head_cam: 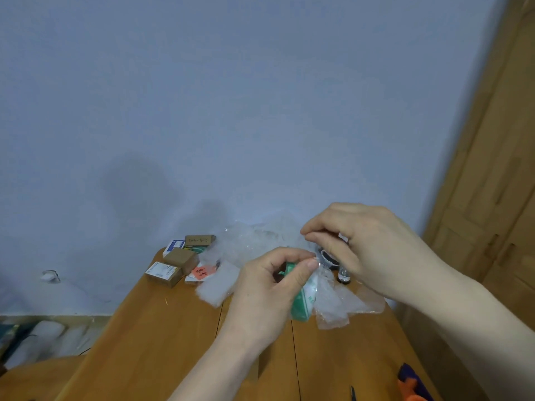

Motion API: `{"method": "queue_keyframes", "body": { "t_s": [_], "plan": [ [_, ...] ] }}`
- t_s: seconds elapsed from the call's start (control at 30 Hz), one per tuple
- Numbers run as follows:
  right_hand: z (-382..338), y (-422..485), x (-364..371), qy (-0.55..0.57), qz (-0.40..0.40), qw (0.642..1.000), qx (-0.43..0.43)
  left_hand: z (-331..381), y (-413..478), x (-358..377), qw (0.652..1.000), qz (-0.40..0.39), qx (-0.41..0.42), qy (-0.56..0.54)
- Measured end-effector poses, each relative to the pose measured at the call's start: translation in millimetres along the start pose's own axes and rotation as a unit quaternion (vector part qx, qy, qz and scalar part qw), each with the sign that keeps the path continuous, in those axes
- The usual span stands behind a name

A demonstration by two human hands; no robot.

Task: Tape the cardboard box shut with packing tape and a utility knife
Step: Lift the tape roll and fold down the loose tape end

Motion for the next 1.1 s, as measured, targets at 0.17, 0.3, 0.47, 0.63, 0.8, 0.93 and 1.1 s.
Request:
{"method": "queue_keyframes", "body": {
  "t_s": [0.17,0.3,0.47,0.63,0.8,0.93,1.1],
  "plan": [
    [14,-4,8,0.037,-0.062,0.996,0.058,-15,-12,15,0.999,0.006,-0.033,-0.019],
    [23,-16,15,0.085,-0.087,0.984,0.127,-28,-21,29,0.996,-0.017,-0.072,-0.055],
    [43,-32,28,0.109,-0.099,0.969,0.199,-31,-32,44,0.991,-0.032,-0.100,-0.086],
    [56,-51,34,0.124,-0.100,0.961,0.228,-43,-37,66,0.977,-0.047,-0.144,-0.148],
    [69,-70,44,0.105,-0.111,0.961,0.231,-69,-37,86,0.968,-0.035,-0.188,-0.164],
    [76,-85,50,0.073,-0.106,0.964,0.232,-78,-41,99,0.964,0.003,-0.212,-0.163],
    [88,-104,57,0.078,-0.073,0.963,0.247,-86,-45,117,0.960,0.031,-0.214,-0.178]
  ]
}}
Point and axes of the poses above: each hand's wrist, its own y-axis towards the middle knuckle, its own x-axis out of the palm, z = x × y, the point moved 5 cm from there along y, towards the middle knuckle, and after that the axes turned 3 degrees about z, right-handed, at the moved point
